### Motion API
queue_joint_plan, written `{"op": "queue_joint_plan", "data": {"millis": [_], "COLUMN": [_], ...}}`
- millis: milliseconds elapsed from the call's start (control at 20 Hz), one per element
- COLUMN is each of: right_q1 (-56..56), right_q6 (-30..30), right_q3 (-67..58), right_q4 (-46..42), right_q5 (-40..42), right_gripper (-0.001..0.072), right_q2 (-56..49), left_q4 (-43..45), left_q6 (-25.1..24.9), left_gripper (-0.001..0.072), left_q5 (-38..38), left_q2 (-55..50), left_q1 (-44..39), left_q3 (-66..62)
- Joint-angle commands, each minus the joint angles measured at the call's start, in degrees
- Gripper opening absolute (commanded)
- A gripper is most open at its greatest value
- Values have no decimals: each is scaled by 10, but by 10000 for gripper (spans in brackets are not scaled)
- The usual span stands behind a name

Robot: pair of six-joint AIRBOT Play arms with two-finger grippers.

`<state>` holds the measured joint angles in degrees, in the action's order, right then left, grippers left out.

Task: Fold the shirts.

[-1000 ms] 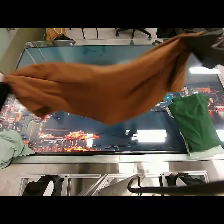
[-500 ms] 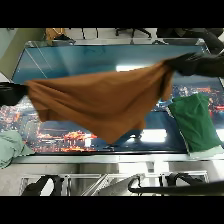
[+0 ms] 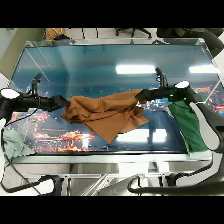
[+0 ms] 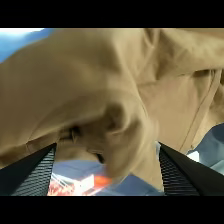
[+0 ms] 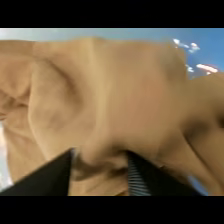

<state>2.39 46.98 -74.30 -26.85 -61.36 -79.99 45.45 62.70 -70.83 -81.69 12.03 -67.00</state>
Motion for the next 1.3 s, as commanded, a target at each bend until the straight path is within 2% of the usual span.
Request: {"op": "queue_joint_plan", "data": {"millis": [0, 150, 250, 350, 450, 550, 800, 950, 1050, 1200, 1250], "right_q1": [22, 45, 39, 20, -14, -62, -214, -277, -299, -318, -320], "right_q6": [-15, 50, 86, 88, 102, 110, 144, 148, 134, 76, 63], "right_q3": [-10, -8, 21, 83, 158, 225, 298, 298, 297, 297, 297], "right_q4": [20, -37, -68, -68, -68, -68, -63, -16, 26, 104, 118], "right_q5": [-26, -122, -159, -153, -132, -90, 54, 116, 136, 152, 161], "right_gripper": [430, 430, 430, 430, 443, 504, 502, 502, 500, 497, 446], "right_q2": [2, 65, 107, 148, 179, 191, 166, 133, 112, 96, 92], "left_q4": [-1, 8, 34, 59, 61, 60, 56, 55, 54, 54, 55], "left_q6": [16, 19, 19, 18, 16, 13, 12, 12, 12, 12, 12], "left_gripper": [707, 706, 706, 707, 707, 707, 706, 707, 706, 706, 706], "left_q5": [-100, -153, -142, -108, -69, -21, 111, 158, 168, 169, 169], "left_q2": [-58, -35, 3, 46, 78, 94, 87, 57, 20, -29, -42], "left_q1": [7, 22, 34, 50, 69, 81, 69, 46, 28, -2, -12], "left_q3": [-74, -71, -23, 48, 118, 174, 231, 226, 202, 149, 132]}}
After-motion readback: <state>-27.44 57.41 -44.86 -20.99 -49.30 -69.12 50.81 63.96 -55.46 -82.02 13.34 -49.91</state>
